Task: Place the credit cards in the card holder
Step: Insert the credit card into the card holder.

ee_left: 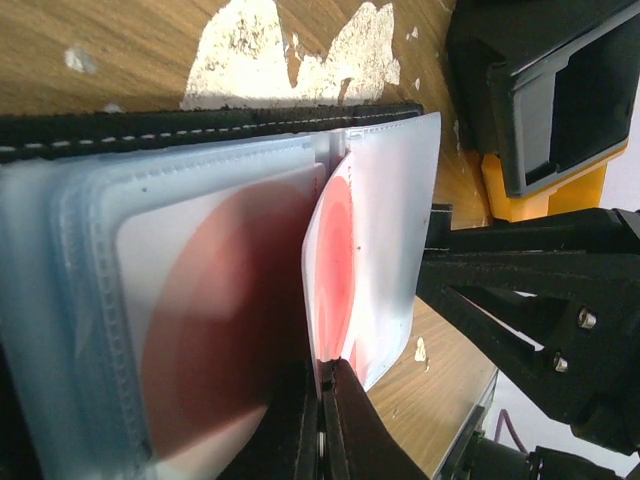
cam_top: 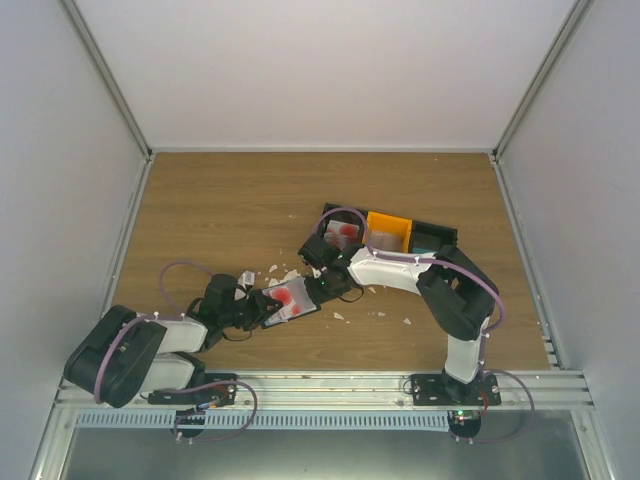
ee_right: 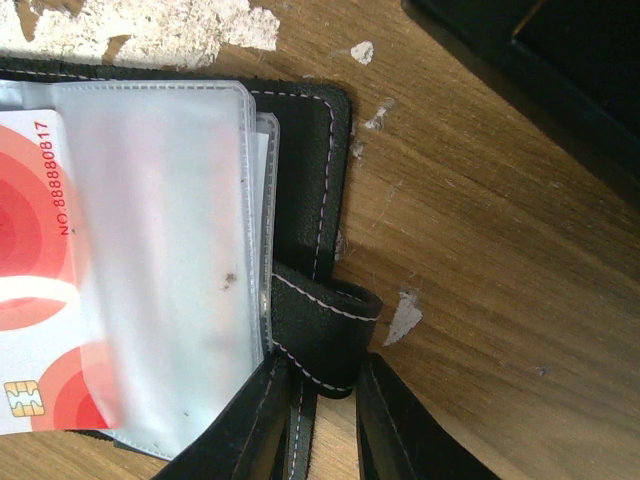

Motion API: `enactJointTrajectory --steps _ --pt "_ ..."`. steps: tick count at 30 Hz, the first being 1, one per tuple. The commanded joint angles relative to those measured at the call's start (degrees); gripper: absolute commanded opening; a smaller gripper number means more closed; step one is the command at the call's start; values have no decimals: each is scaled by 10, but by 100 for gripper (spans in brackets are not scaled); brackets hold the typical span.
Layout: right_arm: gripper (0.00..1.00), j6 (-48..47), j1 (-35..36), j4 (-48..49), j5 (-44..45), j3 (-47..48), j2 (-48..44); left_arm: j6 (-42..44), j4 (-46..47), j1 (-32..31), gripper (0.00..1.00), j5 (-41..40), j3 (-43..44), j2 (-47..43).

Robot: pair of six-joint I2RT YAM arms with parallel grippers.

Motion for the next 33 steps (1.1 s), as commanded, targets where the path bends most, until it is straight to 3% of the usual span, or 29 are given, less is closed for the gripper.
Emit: enactJointTrajectory --steps 1,12,22,27,33 --pt "19 2 12 -12 -27 -6 34 2 -21 1 2 0 -5 30" --pt "16 -12 13 -8 -64 0 37 52 0 2 12 26 31 88" --pt "16 0 12 -14 -37 1 23 90 -24 2 24 37 46 91" --pt "17 17 12 -17 -6 -2 -3 116 -101 1 36 18 60 52" --pt "23 32 13 -11 7 -11 -24 115 -214 0 63 -14 71 -20"
